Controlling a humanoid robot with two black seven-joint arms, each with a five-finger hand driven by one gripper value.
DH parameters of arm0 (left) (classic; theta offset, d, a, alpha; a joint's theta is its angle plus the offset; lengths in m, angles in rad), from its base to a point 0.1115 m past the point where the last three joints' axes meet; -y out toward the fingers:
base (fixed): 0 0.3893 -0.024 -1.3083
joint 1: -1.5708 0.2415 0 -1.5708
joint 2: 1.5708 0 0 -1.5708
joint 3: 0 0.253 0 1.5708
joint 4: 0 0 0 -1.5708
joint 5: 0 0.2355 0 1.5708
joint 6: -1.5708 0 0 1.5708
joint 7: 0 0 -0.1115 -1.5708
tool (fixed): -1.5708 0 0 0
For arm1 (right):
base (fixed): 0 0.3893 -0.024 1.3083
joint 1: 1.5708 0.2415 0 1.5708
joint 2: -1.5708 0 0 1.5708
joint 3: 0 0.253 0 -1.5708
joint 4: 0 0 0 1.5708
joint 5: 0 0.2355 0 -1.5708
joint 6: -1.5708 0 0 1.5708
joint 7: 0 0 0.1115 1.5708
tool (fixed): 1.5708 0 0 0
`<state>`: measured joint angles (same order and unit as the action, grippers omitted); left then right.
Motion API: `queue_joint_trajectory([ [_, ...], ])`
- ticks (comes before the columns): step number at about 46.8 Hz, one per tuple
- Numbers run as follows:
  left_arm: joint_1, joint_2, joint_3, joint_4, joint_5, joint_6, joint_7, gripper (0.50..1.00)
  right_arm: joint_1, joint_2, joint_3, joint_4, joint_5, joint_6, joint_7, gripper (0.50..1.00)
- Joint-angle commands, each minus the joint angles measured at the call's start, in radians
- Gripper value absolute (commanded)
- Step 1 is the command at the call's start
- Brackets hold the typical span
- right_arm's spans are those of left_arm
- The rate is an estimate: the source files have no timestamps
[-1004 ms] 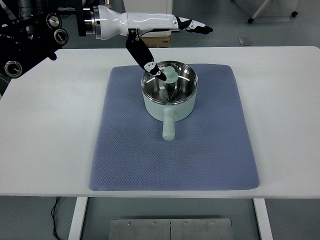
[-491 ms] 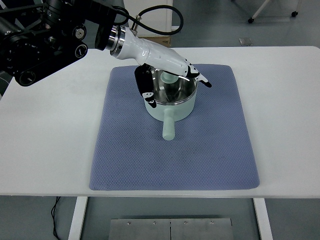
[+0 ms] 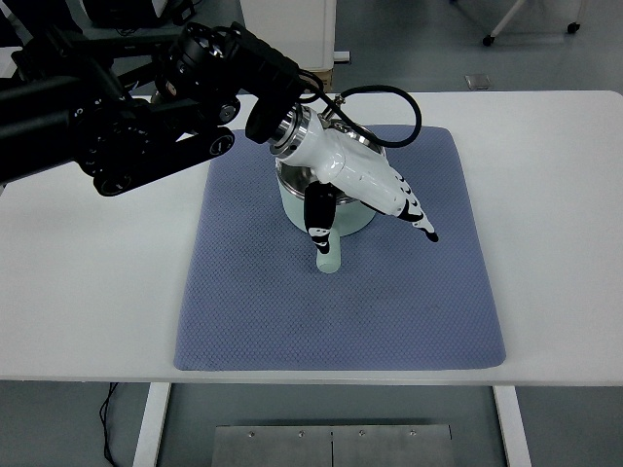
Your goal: Rotate green pot handle
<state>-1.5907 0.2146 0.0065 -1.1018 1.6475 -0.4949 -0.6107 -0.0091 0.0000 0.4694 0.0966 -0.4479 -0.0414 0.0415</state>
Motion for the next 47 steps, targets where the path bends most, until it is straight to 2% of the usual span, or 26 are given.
queue_joint_trajectory([
  [1,-0.003,-0.003,0.012,0.000,0.018,0.001,0.000,1.000,0.000,0.000,0.000,0.000,0.000,0.000,0.000,1.000],
  [26,-0.002,-0.040,0.173,0.000,0.057,0.001,0.000,1.000,0.000,0.000,0.000,0.000,0.000,0.000,0.000,1.000],
  [47,0.002,-0.044,0.233,0.002,0.058,-0.001,0.000,1.000,0.000,0.000,0.000,0.000,0.000,0.000,0.000,1.000],
])
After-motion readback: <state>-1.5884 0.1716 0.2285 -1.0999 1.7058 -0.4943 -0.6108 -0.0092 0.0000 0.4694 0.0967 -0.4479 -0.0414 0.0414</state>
